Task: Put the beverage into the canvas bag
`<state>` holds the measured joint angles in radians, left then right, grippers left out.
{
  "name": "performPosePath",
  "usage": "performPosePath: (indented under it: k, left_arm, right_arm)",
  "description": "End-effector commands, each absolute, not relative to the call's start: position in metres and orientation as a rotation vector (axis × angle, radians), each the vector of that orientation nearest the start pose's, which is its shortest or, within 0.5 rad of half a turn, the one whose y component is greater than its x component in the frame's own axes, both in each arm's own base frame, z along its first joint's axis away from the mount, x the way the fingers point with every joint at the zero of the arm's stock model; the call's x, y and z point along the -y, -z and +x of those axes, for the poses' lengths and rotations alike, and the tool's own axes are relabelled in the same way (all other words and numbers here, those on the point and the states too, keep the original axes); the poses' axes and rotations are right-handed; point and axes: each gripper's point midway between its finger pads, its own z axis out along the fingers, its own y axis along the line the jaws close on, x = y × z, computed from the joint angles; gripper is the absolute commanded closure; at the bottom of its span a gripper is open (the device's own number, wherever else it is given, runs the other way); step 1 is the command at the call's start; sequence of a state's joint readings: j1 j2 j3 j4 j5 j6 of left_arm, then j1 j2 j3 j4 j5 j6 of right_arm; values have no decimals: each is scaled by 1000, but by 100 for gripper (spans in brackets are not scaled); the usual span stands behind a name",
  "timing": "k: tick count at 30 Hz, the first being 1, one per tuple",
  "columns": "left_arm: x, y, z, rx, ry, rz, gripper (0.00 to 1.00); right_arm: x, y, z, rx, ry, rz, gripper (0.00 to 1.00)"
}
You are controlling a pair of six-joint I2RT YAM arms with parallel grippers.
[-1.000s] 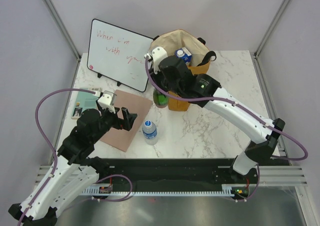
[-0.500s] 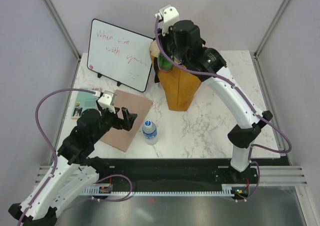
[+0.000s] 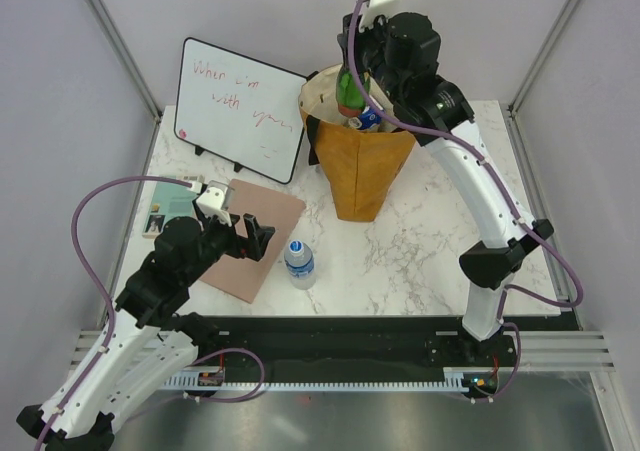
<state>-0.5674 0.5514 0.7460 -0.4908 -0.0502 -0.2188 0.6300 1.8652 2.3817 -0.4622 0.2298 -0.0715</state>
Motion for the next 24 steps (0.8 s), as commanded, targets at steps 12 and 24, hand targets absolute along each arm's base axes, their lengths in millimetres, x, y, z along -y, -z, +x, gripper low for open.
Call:
performPosePath:
  k: [12, 24]
  left_arm:
    - [137, -251, 216, -1845, 484, 315, 0]
    - [137, -251, 215, -1843, 487, 316, 0]
  right_arm:
    - [-266, -539, 484, -1304, -319, -322, 100]
    - [-281, -469, 468, -1390, -401, -427, 100]
